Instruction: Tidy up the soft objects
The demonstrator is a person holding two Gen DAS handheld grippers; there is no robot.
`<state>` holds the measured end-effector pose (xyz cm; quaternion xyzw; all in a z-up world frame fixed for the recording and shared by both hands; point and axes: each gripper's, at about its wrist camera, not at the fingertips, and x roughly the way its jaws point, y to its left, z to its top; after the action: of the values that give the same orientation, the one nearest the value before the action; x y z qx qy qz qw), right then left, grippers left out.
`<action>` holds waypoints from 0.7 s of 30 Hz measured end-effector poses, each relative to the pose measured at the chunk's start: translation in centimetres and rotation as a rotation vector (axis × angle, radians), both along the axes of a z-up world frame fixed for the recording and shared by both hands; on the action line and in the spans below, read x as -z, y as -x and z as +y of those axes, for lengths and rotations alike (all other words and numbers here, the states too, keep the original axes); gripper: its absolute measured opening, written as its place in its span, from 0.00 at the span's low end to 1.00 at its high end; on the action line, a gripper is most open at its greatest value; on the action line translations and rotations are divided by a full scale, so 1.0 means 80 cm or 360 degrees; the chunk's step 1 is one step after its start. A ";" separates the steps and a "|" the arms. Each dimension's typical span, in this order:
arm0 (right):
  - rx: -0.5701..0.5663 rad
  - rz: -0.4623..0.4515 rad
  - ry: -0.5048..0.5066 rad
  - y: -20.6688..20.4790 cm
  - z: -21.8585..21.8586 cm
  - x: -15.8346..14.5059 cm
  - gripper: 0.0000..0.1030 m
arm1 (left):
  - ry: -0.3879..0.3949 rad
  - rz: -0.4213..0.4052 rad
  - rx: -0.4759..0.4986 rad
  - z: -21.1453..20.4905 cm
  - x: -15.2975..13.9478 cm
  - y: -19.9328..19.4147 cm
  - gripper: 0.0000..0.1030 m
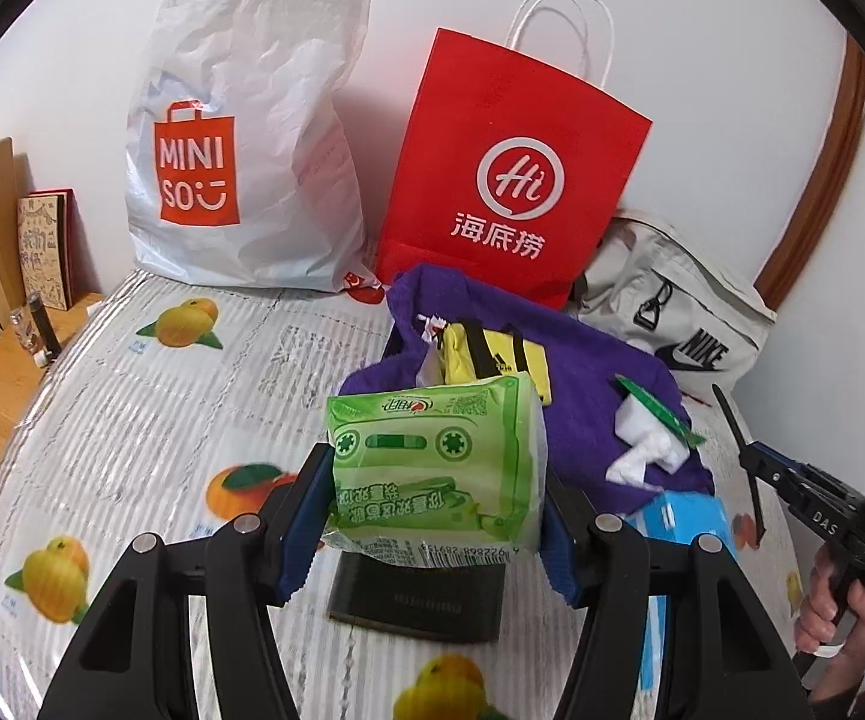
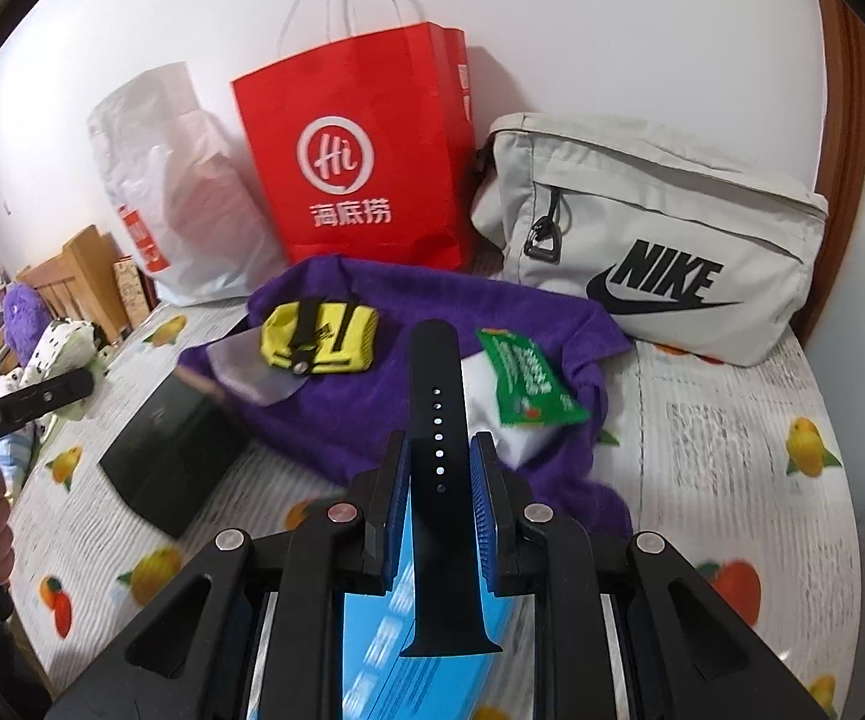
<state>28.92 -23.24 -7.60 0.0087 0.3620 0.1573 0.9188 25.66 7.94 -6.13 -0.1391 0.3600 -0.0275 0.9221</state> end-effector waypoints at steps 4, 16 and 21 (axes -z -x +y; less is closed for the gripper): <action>0.0000 0.0024 0.0001 -0.032 0.001 0.006 0.20 | 0.0026 0.0010 0.0022 -0.005 0.004 -0.027 0.57; 0.0018 0.0109 0.0005 -0.094 0.004 0.032 0.20 | 0.0089 0.0012 0.0090 -0.027 0.013 -0.089 0.57; 0.0020 0.0165 -0.0008 -0.102 0.002 0.048 0.20 | 0.0116 0.0029 0.0099 -0.035 0.024 -0.106 0.57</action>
<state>37.05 -23.04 -11.43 0.0214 0.4087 0.1518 0.8997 34.17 5.13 -8.03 -0.1617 0.3713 -0.0681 0.9118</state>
